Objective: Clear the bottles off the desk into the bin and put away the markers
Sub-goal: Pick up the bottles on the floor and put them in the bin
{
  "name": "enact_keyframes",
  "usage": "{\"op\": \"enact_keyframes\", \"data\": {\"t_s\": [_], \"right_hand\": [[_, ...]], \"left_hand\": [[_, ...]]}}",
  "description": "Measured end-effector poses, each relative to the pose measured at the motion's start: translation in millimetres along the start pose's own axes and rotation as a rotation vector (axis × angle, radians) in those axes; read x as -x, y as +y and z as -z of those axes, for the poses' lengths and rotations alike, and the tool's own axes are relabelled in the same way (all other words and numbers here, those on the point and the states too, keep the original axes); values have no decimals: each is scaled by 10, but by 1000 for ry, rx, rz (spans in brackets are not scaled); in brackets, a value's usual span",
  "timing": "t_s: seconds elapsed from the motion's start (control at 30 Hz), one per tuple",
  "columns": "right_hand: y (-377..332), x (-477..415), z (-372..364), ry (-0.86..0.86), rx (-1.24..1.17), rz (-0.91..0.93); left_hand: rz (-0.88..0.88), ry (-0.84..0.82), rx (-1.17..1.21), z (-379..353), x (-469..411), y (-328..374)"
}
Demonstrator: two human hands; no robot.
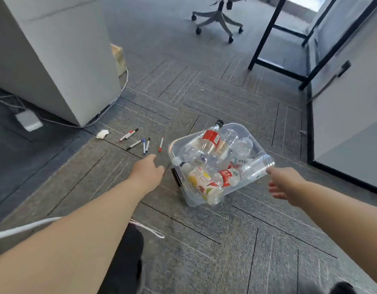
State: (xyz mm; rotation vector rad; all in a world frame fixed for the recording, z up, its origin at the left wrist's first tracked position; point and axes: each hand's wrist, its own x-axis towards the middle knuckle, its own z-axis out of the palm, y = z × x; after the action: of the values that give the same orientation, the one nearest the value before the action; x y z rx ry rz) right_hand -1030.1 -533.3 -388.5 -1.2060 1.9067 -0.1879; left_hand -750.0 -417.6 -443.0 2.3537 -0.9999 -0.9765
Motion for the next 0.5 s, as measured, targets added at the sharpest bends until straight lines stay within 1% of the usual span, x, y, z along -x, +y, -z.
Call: {"op": "enact_keyframes", "data": {"t_s": [0.1,0.17,0.23,0.3,0.33,0.37,0.43,0.47,0.5], "right_hand": [[-307,553,-130,-6,45,78],[-544,803,-332,-49,76,162],[-727,1079,-631,-155,93,261],[-752,1396,-909,-307,105,360],[-710,1544,-1031,-384,118,380],[-629,1648,-1147,-449,124,373],[-362,1734,-1313,-579,120,282],[-212,1743,-1376,-625,150,251],[-89,1729,-1423,-630,193,233]], "left_hand": [[-12,101,-82,800,333,-345],[24,186,-118,1266,496,-626],[110,275,-134,1676,700,-980],[189,315,-148,1914,923,-1279],[221,319,-154,1971,1044,-1399],[245,317,-158,1994,1151,-1490],[272,289,-162,1939,1327,-1582],[279,276,-163,1882,1389,-1613],[278,266,-158,1825,1422,-1637]]}}
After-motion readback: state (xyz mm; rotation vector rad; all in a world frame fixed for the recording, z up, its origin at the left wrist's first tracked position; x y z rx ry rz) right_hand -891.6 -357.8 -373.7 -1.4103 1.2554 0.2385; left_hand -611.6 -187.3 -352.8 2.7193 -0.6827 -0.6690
